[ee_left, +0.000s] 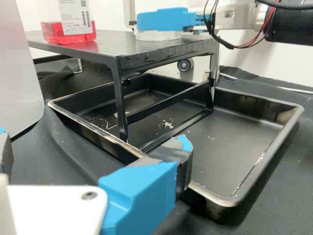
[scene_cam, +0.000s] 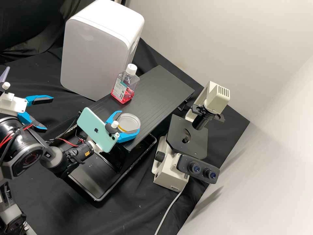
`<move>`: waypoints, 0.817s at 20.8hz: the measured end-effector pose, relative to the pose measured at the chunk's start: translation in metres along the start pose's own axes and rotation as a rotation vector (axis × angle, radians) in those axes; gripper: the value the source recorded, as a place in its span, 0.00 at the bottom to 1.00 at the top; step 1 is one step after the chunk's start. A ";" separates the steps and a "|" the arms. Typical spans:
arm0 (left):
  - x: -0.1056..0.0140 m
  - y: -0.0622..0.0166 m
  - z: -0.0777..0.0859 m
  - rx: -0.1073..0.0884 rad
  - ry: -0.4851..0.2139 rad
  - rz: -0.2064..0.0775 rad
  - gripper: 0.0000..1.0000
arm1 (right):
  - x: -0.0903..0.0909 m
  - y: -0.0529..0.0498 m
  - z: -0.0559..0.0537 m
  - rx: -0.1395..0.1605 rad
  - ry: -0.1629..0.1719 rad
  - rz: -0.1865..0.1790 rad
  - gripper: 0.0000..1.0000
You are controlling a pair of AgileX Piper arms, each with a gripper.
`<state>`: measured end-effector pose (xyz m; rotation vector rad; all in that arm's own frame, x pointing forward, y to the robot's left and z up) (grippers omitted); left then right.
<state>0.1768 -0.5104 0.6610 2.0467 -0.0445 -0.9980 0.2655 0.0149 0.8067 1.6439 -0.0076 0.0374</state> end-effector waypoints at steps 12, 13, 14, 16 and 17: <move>0.001 -0.0029 -0.001 -0.002 0.005 -0.013 1.00 | 0.000 -0.001 0.001 0.000 -0.004 -0.003 1.00; 0.001 -0.0029 -0.001 -0.002 0.005 -0.013 1.00 | 0.000 -0.001 0.001 0.000 -0.004 -0.003 1.00; 0.001 -0.0029 -0.001 -0.002 0.005 -0.013 1.00 | 0.000 -0.001 0.001 0.000 -0.004 -0.003 1.00; 0.001 -0.0029 -0.001 -0.002 0.005 -0.013 1.00 | 0.000 -0.001 0.001 0.000 -0.004 -0.003 1.00; 0.001 -0.0029 -0.001 -0.002 0.005 -0.013 1.00 | 0.000 -0.001 0.001 0.000 -0.004 -0.003 1.00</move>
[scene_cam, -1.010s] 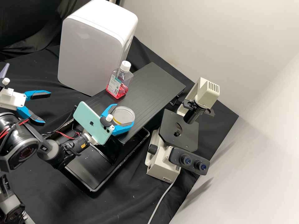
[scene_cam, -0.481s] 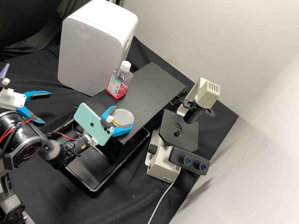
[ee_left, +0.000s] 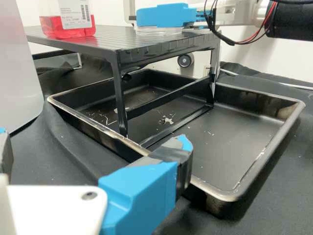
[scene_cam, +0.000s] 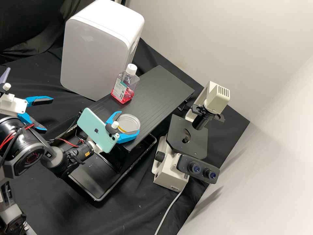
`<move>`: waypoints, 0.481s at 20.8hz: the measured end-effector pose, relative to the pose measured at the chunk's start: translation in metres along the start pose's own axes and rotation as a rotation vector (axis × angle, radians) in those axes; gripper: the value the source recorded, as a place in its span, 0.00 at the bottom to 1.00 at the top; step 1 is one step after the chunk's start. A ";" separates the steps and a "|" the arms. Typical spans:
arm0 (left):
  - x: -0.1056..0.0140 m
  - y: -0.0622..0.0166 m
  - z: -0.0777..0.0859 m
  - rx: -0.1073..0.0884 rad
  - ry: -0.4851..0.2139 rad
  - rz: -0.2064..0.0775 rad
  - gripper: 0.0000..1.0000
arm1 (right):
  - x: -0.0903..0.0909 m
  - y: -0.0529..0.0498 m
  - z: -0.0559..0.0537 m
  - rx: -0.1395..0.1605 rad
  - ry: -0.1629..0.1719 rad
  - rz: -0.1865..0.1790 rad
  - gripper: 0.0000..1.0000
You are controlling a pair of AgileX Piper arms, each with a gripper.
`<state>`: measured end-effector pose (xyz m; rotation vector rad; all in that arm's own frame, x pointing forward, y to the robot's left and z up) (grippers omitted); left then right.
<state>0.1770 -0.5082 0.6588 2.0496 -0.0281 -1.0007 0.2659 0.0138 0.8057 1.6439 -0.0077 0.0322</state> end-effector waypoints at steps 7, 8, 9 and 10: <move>0.000 0.0000 0.000 0.000 0.000 0.000 1.00 | 0.000 0.001 0.002 0.000 -0.008 0.004 1.00; 0.000 0.0000 0.000 0.002 0.000 0.000 1.00 | 0.000 0.002 0.002 0.000 -0.011 0.007 1.00; 0.000 0.0000 0.000 0.002 0.000 0.000 1.00 | 0.000 0.003 0.003 0.002 -0.014 0.011 1.00; 0.000 0.0000 0.000 0.004 0.000 0.000 1.00 | 0.000 0.004 0.004 0.015 -0.016 0.013 1.00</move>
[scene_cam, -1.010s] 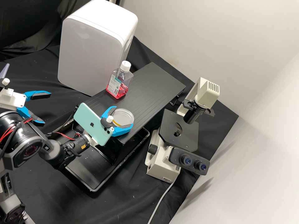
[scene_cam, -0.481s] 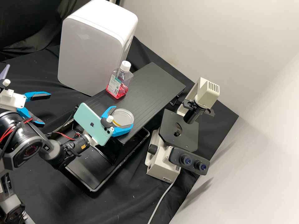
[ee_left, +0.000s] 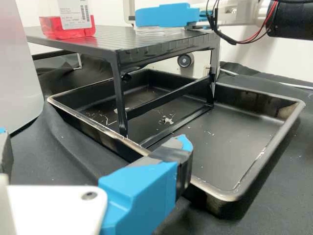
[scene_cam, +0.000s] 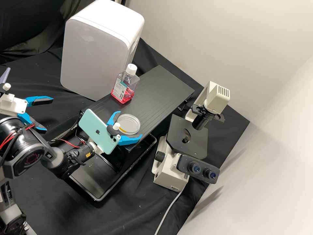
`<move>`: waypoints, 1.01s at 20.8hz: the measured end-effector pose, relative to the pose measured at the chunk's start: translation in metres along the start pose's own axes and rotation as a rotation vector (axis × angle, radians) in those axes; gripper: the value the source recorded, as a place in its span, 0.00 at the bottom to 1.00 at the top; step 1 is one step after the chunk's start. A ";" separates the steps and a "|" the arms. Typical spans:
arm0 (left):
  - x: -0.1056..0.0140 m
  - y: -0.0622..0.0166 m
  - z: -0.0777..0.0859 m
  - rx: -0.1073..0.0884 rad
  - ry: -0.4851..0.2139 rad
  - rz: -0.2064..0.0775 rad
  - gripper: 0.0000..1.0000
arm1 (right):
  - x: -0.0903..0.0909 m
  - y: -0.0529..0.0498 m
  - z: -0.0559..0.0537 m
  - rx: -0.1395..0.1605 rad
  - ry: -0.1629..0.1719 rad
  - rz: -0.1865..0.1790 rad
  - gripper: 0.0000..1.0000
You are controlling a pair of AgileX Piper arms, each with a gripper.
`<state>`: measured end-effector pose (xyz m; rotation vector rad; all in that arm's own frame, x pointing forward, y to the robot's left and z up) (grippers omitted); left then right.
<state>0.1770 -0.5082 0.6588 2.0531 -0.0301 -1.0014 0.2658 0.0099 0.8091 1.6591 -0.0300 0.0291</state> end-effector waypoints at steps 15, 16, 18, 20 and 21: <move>0.000 0.0000 0.000 0.000 0.000 0.000 1.00 | -0.001 0.004 -0.001 0.031 0.011 0.011 1.00; 0.000 0.0000 0.000 0.000 0.000 0.000 1.00 | -0.002 0.005 -0.003 0.031 0.017 0.016 1.00; 0.000 0.0000 0.000 0.000 0.000 0.000 1.00 | -0.005 0.006 -0.004 0.031 0.027 0.024 1.00; 0.000 -0.0001 0.000 0.000 -0.002 0.000 1.00 | -0.006 0.007 -0.005 0.031 0.030 0.026 1.00; 0.000 -0.0001 0.000 0.000 0.000 0.000 1.00 | -0.006 0.007 -0.005 0.031 0.030 0.026 1.00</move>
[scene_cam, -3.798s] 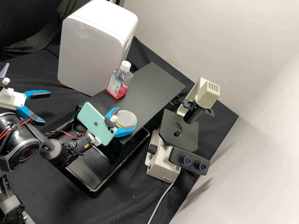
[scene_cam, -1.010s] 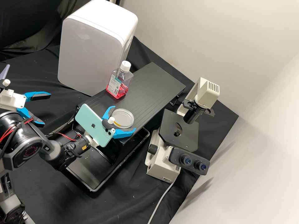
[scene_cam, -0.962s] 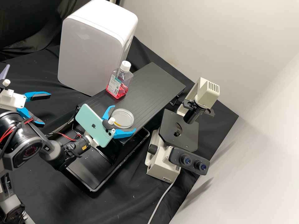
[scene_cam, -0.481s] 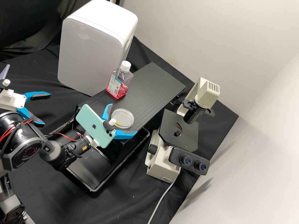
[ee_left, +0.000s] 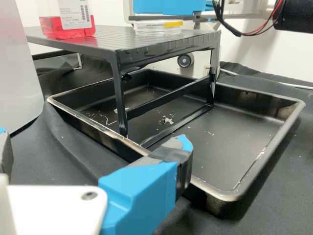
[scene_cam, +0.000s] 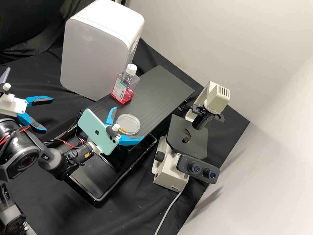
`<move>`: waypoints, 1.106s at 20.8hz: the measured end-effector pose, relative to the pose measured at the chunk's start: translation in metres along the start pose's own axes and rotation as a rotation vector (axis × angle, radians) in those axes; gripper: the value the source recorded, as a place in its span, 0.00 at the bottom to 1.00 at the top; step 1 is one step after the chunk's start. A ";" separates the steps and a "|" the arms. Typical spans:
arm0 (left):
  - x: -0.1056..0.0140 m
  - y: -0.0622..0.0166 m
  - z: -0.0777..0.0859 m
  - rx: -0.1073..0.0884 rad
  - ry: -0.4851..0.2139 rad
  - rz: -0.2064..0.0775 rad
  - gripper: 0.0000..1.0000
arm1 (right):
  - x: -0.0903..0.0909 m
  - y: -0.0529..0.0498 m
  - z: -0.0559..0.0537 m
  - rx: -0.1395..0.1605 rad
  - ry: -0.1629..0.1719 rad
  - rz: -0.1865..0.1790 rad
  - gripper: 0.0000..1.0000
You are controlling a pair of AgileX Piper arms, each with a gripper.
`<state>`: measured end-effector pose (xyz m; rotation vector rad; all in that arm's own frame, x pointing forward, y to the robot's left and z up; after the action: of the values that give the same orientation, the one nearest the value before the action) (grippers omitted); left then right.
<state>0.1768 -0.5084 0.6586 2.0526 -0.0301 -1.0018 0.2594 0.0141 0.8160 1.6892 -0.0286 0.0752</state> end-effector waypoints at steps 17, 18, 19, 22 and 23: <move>0.000 -0.0003 0.001 0.000 -0.003 -0.001 1.00 | 0.000 -0.002 -0.001 -0.029 0.005 -0.007 0.00; 0.000 -0.0003 0.001 0.000 -0.003 -0.001 1.00 | 0.000 -0.002 -0.001 -0.029 0.005 -0.007 0.00; 0.000 -0.0003 0.001 0.000 -0.003 -0.001 1.00 | 0.000 -0.002 -0.001 -0.029 0.005 -0.007 0.00; 0.000 -0.0003 0.001 0.000 -0.004 -0.001 1.00 | 0.000 -0.002 -0.001 -0.029 0.005 -0.007 0.00; 0.000 -0.0004 0.002 0.000 -0.005 -0.001 1.00 | 0.000 -0.002 -0.001 -0.029 0.005 -0.007 0.00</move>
<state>0.1755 -0.5094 0.6576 2.0504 -0.0315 -1.0076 0.2595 0.0156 0.8145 1.6598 -0.0202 0.0740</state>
